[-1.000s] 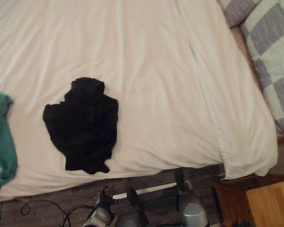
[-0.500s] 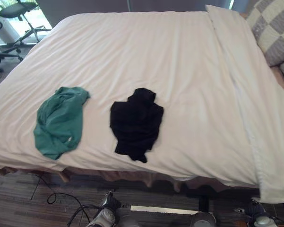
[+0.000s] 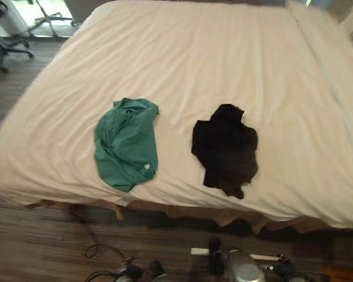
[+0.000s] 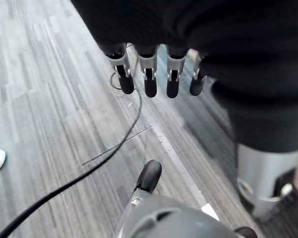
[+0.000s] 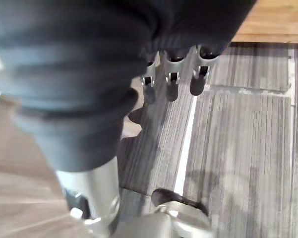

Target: Tidy up the quilt and then pick up the clothes from the bed and put them into the laundry hamper.

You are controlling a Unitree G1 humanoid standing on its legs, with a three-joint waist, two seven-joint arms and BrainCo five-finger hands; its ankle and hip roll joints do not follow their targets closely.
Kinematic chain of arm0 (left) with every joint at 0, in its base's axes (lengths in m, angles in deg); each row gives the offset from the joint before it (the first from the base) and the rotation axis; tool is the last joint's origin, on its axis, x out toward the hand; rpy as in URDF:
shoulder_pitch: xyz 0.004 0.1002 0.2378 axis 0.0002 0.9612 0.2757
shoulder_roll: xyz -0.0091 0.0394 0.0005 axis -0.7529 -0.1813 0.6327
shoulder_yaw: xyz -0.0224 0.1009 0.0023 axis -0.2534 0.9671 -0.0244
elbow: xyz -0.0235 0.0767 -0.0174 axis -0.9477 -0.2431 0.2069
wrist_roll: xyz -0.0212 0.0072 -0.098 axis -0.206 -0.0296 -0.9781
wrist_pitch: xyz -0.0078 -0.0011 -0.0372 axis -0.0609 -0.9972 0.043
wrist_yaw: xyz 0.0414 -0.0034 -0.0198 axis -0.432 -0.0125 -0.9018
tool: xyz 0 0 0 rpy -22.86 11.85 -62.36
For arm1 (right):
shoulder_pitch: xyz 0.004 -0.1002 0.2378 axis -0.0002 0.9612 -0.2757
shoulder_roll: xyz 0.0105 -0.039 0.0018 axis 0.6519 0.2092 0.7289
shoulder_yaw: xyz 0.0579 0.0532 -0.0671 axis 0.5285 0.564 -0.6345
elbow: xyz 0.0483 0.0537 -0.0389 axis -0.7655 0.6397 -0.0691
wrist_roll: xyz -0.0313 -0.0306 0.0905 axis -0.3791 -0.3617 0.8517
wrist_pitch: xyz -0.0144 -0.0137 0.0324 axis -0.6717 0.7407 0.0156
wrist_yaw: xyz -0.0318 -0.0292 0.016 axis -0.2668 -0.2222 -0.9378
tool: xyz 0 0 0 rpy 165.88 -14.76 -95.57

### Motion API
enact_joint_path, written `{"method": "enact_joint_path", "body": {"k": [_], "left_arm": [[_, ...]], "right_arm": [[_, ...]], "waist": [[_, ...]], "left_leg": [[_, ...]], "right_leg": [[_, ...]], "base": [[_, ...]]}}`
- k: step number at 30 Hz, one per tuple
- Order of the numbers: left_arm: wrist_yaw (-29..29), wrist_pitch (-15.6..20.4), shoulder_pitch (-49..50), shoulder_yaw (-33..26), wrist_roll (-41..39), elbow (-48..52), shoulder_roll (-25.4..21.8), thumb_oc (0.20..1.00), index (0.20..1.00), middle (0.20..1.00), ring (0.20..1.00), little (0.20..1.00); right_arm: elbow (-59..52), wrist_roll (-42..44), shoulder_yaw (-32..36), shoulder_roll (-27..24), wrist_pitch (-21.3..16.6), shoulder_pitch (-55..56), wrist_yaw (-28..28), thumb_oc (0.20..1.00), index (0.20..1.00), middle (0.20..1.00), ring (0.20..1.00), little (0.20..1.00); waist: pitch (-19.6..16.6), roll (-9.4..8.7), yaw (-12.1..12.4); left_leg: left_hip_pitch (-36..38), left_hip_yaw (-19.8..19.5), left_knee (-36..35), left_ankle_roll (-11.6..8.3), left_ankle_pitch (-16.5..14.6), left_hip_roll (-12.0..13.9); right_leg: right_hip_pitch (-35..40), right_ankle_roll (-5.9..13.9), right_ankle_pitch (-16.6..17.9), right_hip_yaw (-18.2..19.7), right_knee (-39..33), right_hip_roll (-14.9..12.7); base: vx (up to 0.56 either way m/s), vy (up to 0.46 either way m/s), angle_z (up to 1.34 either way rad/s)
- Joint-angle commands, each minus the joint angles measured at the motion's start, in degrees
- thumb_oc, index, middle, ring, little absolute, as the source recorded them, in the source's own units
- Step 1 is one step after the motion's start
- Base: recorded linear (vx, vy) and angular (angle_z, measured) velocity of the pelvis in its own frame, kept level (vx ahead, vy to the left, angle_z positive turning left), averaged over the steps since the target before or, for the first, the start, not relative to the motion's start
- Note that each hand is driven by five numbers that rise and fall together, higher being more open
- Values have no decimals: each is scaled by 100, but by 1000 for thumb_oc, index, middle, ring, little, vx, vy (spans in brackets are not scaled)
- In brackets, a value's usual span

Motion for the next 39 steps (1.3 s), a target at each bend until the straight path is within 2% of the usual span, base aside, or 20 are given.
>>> {"method": "enact_joint_path", "body": {"k": [1,2,3,4,7,9,11,13,14,16,18,19,22,25,27,28,29,32,34,39], "left_arm": [[-23,164,-345,103,43,402,-459,1000,1000,1000,1000,1000],[-107,173,-457,109,-139,564,-484,1000,1000,1000,1000,1000],[-134,194,-516,132,-255,633,-469,1000,1000,1000,1000,1000],[-178,236,-588,157,-350,711,-425,1000,1000,1000,1000,1000],[-215,237,-600,235,-276,671,-324,1000,1000,1000,1000,1000],[-256,219,-599,278,-221,589,-268,1000,1000,1000,1000,1000],[-283,223,-615,340,-190,475,-147,1000,1000,1000,1000,1000],[-284,215,-635,357,-174,451,-128,1000,1000,1000,1000,1000],[-275,148,-610,387,-55,356,-132,1000,1000,1000,1000,1000],[-300,117,-615,342,-62,341,-169,1000,1000,1000,1000,1000],[-391,40,-610,140,-242,289,-277,1000,1000,1000,1000,1000],[-428,11,-598,31,-333,263,-348,1000,1000,1000,1000,1000],[-638,-69,-197,-820,-981,-114,-558,1000,1000,1000,1000,1000],[-716,-154,325,-2039,-1675,-709,-1009,1000,1000,1000,1000,1000],[-779,-171,589,-2758,-1851,-1033,-1566,1000,1000,1000,1000,1000],[-900,-119,663,-3161,-1821,-1035,-2029,1000,1000,1000,1000,1000],[-899,-119,674,-3157,-1816,-1029,-2033,1000,1000,1000,1000,1000],[-1472,251,598,-3697,-1997,78,-2625,1000,1000,1000,1000,1000],[-1816,580,746,-3504,-1500,2032,-2816,1000,1000,1000,1000,1000],[-1662,873,608,-3167,-887,3730,-3289,1000,1000,1000,1000,1000]], "right_arm": [[212,-24,-188,-70,-70,-361,14,1000,1000,1000,1000,1000],[344,-28,-184,-92,-58,-459,-56,1000,1000,1000,1000,1000],[442,-25,-189,-101,-45,-532,-73,1000,1000,1000,1000,1000],[609,-86,-190,-121,-10,-657,-110,1000,1000,1000,1000,1000],[657,-154,-239,-115,20,-764,-98,1000,1000,1000,1000,1000],[646,-202,-266,-171,-6,-764,-126,1000,1000,1000,1000,1000],[652,-383,-313,-139,-16,-710,-103,1000,1000,1000,1000,1000],[654,-435,-280,-113,-7,-692,-135,1000,1000,1000,1000,1000],[638,-464,-213,-37,66,-721,-150,1000,1000,1000,1000,1000],[699,-434,-173,56,92,-729,-174,1000,1000,1000,1000,1000],[737,-449,-165,111,156,-810,-235,1000,1000,1000,1000,1000],[847,-527,-164,109,175,-800,-293,1000,1000,1000,1000,1000],[1194,-286,266,-58,231,-693,-504,1000,1000,1000,1000,1000],[1470,-7,936,-292,306,-412,-613,1000,1000,1000,1000,1000],[1313,66,1340,-664,295,-284,-669,1000,1000,1000,1000,1000],[606,-49,1689,-991,234,61,-855,1000,1000,1000,1000,1000],[554,-63,1703,-978,262,101,-857,1000,1000,1000,1000,1000],[-967,-704,2308,-1547,226,762,-1296,1000,1000,1000,1000,1000],[-2384,-1266,2891,-1974,150,1064,-1589,1000,1000,1000,1000,1000],[-3527,-1620,3042,-2456,-269,872,-1592,1000,1000,1000,1000,1000]], "waist": [[201,-613,102],[284,-707,196],[266,-741,211],[276,-660,223],[90,-440,248],[-47,-322,305],[-164,-223,261],[-189,-225,211],[-255,-366,143],[-240,-529,145],[-136,-596,227],[-67,-589,312],[-75,-623,554],[-289,-675,693],[-434,-690,737],[-496,-692,713],[-498,-696,716],[-514,-654,653],[-516,-613,580],[-508,-584,540]], "left_leg": [[-629,196,2511,-646,26,-615],[-1014,129,3156,-781,240,-480],[-1092,114,3124,-770,279,-322],[-1039,124,2893,-698,190,45],[-482,25,1122,-467,92,433],[-256,-509,-17,-492,221,702],[122,-916,-468,-524,72,715],[174,-795,-537,-532,52,655],[384,-616,-746,-507,-73,430],[463,-506,-782,-451,-161,274],[411,-444,-745,-330,-174,230],[378,-453,-722,-259,-184,193],[152,-511,-759,-99,-127,-39],[118,-552,-818,-119,-107,-122],[179,-460,-818,-180,-121,-87],[236,-394,-818,-211,-134,-94],[246,-396,-818,-212,-137,-94],[355,-402,-818,-263,-166,-76],[380,-433,-818,-286,-165,-36],[359,-463,-818,-271,-136,-32]], "right_leg": [[227,518,570,-56,-941,-475],[358,491,604,-14,-1038,-573],[429,527,610,19,-1107,-611],[528,637,623,71,-1188,-644],[497,951,656,422,-1307,-769],[459,1155,653,702,-1404,-921],[433,1317,724,878,-1334,-975],[416,1329,770,868,-1288,-1024],[234,1460,1052,1046,-1187,-1172],[81,1537,1445,1217,-1247,-1283],[-157,1537,1491,1443,-1139,-1223],[-129,1537,1309,1470,-998,-1189],[147,1512,972,1329,-725,-1136],[425,1509,1014,984,-973,-1248],[545,1537,1165,933,-1265,-1314],[646,1537,1235,900,-1416,-1372],[665,1537,1239,894,-1429,-1372],[833,1537,1204,788,-1519,-1367],[883,1537,1190,743,-1532,-1361],[836,1537,1192,757,-1488,-1368]], "base": [[66,123,27],[69,94,8],[159,210,-13],[187,271,-21],[195,512,-29],[165,535,-84],[125,389,-118],[30,251,-60],[-17,292,-9],[-49,233,-21],[-165,101,-73],[-257,150,-32],[-152,134,-5],[57,-13,3],[123,-27,4],[82,-4,-6],[101,18,3],[53,9,15],[17,12,16],[-6,5,3]]}}
